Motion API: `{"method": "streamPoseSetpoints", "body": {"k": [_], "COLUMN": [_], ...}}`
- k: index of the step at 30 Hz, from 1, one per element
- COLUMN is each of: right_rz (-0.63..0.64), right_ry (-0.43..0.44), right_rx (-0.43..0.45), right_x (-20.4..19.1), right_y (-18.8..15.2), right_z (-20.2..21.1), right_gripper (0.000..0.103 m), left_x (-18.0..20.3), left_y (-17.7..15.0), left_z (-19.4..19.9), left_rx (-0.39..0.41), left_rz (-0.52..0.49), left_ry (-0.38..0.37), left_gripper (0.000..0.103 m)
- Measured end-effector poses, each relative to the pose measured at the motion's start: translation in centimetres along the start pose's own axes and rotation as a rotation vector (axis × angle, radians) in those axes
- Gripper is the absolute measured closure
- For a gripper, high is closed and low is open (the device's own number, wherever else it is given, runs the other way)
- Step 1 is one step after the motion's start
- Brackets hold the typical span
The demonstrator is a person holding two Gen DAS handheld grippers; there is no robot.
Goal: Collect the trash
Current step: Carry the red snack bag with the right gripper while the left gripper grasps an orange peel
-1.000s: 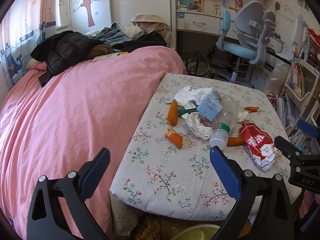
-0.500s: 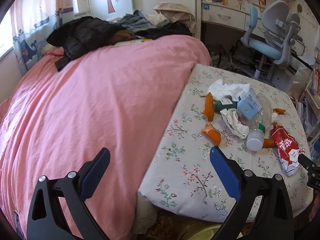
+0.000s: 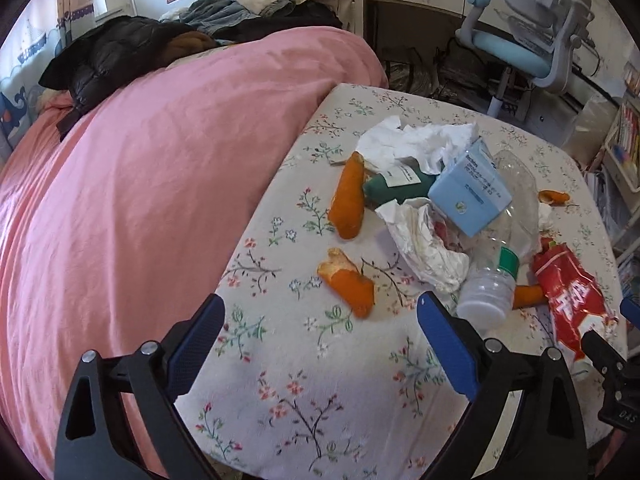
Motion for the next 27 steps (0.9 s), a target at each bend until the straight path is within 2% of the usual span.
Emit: {"method": "streamPoseSetpoints", "body": {"k": [4, 7, 8, 10, 12, 13, 14, 16, 23, 27], "right_rz": [0.012, 0.005, -0.014, -0.023, -0.026, -0.035, -0.044, -0.07, -0.084, -0.032], "right_ry": [0.0, 0.028, 0.06, 0.086, 0.1, 0.111, 0.12, 0.142, 0.212, 0.274], "right_rx": [-0.042, -0.099, -0.13, -0.138, -0.13, -0.124, -0.119, -0.091, -0.015, 0.011], "right_x": [-0.3, -0.2, 0.0, 0.1, 0.2, 0.3, 0.5, 1.1, 1.1, -0.4], "right_y": [-0.1, -0.3, -0.4, -0.5, -0.1, 0.0, 0.2, 0.7, 1.5, 1.0], "right_z": [-1.4, -2.7, -3.1, -3.1, -2.8, -2.6, -2.4, -1.6, 1.4, 3.6], "right_gripper": [0.01, 0.033, 0.046, 0.052, 0.06, 0.061, 0.063, 0.064, 0.064, 0.064], "left_x": [-0.5, -0.7, -0.6, -0.4, -0.2, 0.0, 0.1, 0.3, 0.1, -0.5], "left_y": [0.3, 0.5, 0.6, 0.7, 0.6, 0.5, 0.5, 0.7, 0.7, 0.2], "left_z": [-1.4, -2.4, -2.8, -3.5, -4.4, -4.6, -4.9, -4.8, -2.4, -0.4], "left_rx": [-0.032, -0.048, -0.054, -0.072, -0.096, -0.105, -0.109, -0.088, -0.001, 0.045], "left_rz": [0.02, 0.037, 0.034, 0.024, 0.022, 0.025, 0.027, 0.019, 0.033, 0.056], "left_ry": [0.009, -0.011, -0.014, -0.019, -0.058, -0.081, -0.119, -0.151, -0.244, -0.283], "left_gripper": [0.01, 0.012, 0.015, 0.025, 0.048, 0.055, 0.072, 0.081, 0.083, 0.083]}}
Point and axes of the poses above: each gripper's, at about its wrist camera, not at the fingertips, and z roughly against the way its jaws point, x to its right, y to its top, the point moved 3 cm from there along -z, roughly the way its jaws point, and after that the axes turned 14 degrees about -z, right-handed, at the moved point
